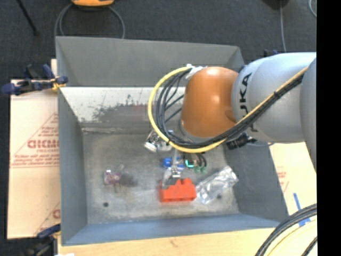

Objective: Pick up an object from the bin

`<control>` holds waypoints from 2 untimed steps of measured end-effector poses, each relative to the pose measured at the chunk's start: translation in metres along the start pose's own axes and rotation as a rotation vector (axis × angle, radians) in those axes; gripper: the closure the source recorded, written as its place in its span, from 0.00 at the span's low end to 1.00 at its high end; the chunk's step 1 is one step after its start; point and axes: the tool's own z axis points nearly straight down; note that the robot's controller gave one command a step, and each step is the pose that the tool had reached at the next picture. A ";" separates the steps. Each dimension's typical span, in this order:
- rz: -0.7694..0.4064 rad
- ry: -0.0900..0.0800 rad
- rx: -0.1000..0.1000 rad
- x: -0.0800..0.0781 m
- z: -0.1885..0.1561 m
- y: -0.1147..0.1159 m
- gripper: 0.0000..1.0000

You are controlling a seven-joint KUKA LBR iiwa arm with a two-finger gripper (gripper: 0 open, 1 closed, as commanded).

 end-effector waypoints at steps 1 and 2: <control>-0.011 -0.013 -0.001 0.031 0.081 -0.048 0.00; 0.061 -0.024 -0.006 0.036 0.086 -0.052 0.00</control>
Offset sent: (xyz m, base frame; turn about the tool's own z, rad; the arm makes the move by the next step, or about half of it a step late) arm -0.0372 -0.0536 -0.0935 -0.0100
